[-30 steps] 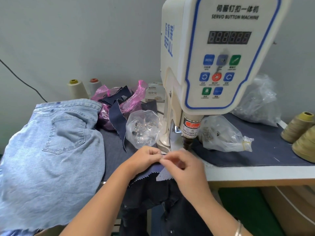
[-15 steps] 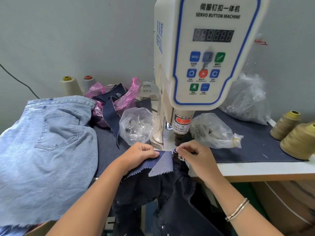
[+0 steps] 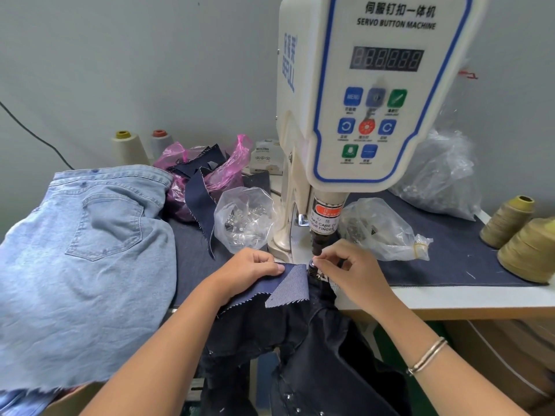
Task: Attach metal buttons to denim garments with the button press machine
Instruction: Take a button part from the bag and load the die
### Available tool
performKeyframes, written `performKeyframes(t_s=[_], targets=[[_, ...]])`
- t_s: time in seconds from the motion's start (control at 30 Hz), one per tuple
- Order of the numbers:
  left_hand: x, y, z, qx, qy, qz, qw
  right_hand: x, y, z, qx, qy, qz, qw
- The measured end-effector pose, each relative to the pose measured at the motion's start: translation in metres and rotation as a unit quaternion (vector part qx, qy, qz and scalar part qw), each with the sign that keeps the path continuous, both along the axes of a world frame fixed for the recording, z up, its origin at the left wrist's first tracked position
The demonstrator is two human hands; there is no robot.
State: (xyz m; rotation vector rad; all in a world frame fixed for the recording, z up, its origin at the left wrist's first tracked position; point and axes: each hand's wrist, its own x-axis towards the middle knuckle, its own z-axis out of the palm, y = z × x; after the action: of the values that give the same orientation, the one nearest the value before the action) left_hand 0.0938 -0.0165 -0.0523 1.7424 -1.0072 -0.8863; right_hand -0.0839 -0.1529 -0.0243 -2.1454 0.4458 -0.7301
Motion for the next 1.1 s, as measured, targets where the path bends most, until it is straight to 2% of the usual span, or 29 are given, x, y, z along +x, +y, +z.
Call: performKeyframes(t_s=[0.23,0.37,0.43,0.53,0.63,0.8,0.93,0.97,1.03,1.1], targets=[[0.001,-0.001,-0.001,-0.003,0.002,0.000,1.000,-0.009,0.000,-0.002,-0.083,-0.007,-0.003,0.997],[0.000,-0.001,-0.001,-0.007,0.010,-0.002,1.000,-0.023,0.016,-0.001,-0.099,-0.037,-0.053,0.993],[0.000,-0.001,-0.001,-0.011,0.013,-0.003,1.000,-0.029,0.037,-0.003,-0.175,-0.050,-0.042,0.982],[-0.001,-0.001,0.001,-0.020,0.031,-0.017,0.999,-0.031,0.061,-0.011,-0.312,0.027,0.062,0.948],[-0.001,0.002,0.002,-0.014,0.062,-0.031,0.998,-0.031,0.059,-0.013,-0.359,0.128,0.059,0.923],[0.002,0.004,0.004,0.007,0.116,-0.058,0.992,-0.052,0.052,-0.019,-0.302,0.132,-0.063,0.942],[0.003,0.009,0.011,0.012,0.132,-0.093,0.987,-0.080,0.061,-0.039,-0.275,0.167,-0.151,0.935],[0.003,0.012,0.013,0.012,0.128,-0.094,0.987,-0.084,0.063,-0.044,-0.253,0.182,-0.165,0.936],[0.002,0.016,0.018,0.006,0.118,-0.098,0.988,-0.095,0.062,-0.046,-0.173,0.272,-0.191,0.927],[0.002,0.021,0.028,0.002,0.109,-0.102,0.989,-0.105,0.062,-0.053,-0.104,0.317,-0.174,0.927]])
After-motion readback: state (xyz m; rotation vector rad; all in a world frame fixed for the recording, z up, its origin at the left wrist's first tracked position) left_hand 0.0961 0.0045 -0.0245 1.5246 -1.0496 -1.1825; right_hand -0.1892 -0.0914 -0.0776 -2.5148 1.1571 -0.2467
